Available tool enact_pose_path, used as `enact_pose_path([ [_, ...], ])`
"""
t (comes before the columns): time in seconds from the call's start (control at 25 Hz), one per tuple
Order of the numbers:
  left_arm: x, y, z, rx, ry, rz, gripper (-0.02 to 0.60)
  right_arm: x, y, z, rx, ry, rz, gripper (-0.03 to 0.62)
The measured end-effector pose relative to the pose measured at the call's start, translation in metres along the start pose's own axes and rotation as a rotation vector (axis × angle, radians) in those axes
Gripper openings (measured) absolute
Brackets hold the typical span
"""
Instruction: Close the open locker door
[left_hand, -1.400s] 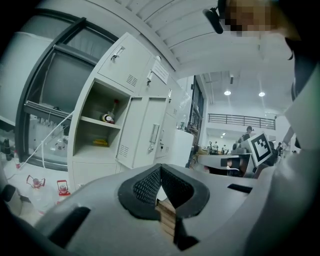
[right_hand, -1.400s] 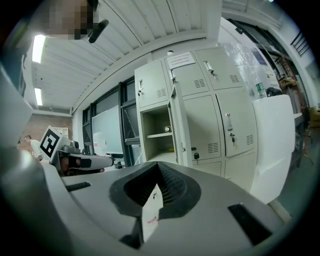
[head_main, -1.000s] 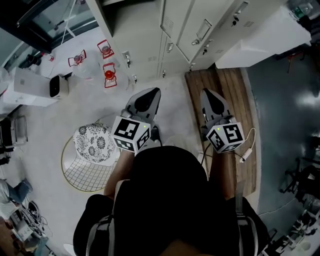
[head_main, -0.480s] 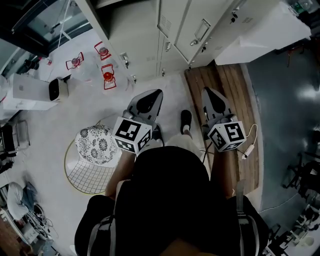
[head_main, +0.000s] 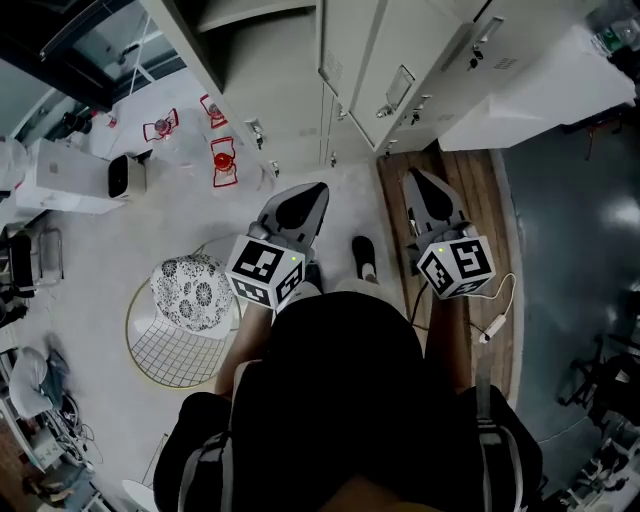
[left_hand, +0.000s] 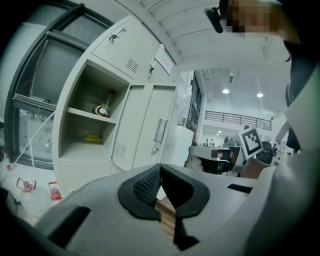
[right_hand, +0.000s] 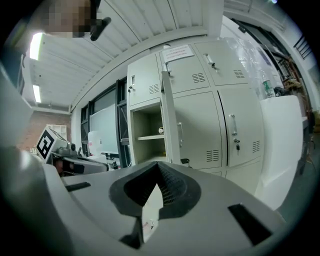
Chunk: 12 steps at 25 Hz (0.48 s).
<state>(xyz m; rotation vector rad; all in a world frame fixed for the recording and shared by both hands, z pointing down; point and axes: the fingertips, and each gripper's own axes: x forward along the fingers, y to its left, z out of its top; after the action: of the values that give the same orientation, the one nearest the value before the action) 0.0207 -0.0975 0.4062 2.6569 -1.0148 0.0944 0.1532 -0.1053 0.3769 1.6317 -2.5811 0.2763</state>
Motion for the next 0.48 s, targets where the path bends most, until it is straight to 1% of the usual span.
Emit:
enact_pose_path([
  [0.2, 0.023, -0.002, 0.016, -0.003, -0.033, 0.047, 0.017, 0.016, -0.022, 0.016, -0.027, -0.004, 0.068, 0.003],
  [0.48, 0.047, -0.003, 0.024, -0.012, -0.050, 0.122, 0.017, 0.034, -0.048, 0.028, -0.040, -0.004, 0.158, 0.003],
])
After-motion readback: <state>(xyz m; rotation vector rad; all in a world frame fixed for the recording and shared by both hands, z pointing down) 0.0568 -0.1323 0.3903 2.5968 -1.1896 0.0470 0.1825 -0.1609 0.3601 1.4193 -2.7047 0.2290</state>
